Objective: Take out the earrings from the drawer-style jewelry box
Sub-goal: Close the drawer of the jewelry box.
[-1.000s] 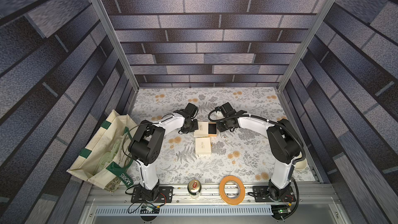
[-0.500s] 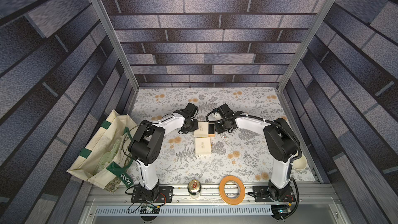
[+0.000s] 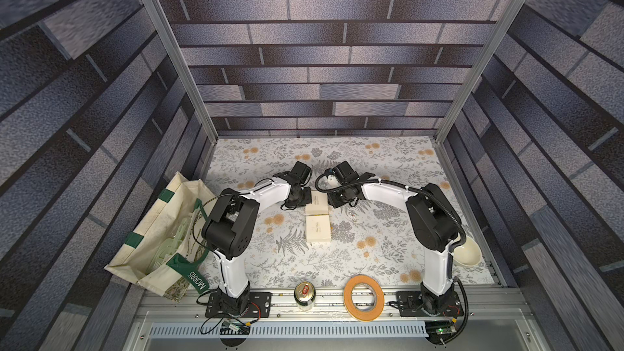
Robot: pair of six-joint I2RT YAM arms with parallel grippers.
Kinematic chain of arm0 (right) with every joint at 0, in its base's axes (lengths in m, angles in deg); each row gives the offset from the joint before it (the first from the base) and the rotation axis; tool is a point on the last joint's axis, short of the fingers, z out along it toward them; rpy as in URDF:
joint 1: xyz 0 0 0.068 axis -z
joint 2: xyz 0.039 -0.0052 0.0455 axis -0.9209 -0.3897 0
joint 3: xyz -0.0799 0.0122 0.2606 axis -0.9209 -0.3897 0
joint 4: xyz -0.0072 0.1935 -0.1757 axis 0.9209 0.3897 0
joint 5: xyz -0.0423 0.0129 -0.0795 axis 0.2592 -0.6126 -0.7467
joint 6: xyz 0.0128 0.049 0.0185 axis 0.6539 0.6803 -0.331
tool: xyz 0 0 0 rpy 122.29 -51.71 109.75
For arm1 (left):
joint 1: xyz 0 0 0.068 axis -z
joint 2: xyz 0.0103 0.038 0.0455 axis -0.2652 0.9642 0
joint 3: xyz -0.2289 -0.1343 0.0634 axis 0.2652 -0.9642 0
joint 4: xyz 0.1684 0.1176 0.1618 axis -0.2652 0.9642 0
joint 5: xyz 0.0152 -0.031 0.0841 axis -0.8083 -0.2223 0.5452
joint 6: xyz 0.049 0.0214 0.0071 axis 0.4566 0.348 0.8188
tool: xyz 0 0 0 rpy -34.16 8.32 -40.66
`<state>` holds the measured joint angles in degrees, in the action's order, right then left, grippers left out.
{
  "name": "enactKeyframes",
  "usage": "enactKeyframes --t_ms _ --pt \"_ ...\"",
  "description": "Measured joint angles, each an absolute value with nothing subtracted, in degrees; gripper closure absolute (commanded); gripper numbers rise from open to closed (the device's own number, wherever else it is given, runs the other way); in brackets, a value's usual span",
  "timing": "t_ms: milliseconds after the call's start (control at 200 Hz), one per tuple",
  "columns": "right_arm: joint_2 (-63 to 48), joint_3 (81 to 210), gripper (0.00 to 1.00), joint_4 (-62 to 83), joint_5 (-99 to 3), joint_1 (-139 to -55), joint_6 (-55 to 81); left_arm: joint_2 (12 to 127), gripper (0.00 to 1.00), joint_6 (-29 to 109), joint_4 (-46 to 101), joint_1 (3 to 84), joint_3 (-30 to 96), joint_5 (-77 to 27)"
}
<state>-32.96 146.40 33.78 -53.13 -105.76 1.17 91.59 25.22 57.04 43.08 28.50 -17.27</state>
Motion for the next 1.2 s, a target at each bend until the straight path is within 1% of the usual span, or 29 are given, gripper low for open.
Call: enactKeyframes --t_ms 235,411,601,706,801,972,1087,1202 --pt "-33.37 146.4 0.72 33.78 -53.74 -106.18 1.54 91.59 1.0 25.22 57.02 43.06 28.47 -16.85" --pt "-32.58 146.27 0.72 33.78 -55.62 -106.63 1.57 90.04 0.98 25.13 57.04 42.53 27.82 -16.55" --pt "-26.46 144.7 0.72 33.73 -59.77 -106.63 1.59 83.46 0.96 25.0 56.36 39.78 27.78 -17.05" --pt "-22.25 143.59 0.71 33.69 -61.56 -105.7 1.83 79.99 0.95 24.91 53.92 37.51 27.78 -19.63" --pt "-18.99 142.58 0.71 33.75 -62.31 -103.4 2.53 78.37 0.94 24.56 51.1 35.82 27.84 -22.38" --pt "-14.99 141.95 0.7 33.82 -62.76 -95.16 3.55 78.74 0.92 24.15 48.34 35.32 29.68 -28.44" --pt "-14.09 142.73 0.69 34.87 -63.57 -90.4 3.77 80.77 0.91 23.43 46.03 35.32 31.88 -32.63" --pt "-14.46 145.6 0.69 37.14 -63.77 -87.73 3.84 84.09 0.91 21.85 43.56 35.32 34.35 -36.54"
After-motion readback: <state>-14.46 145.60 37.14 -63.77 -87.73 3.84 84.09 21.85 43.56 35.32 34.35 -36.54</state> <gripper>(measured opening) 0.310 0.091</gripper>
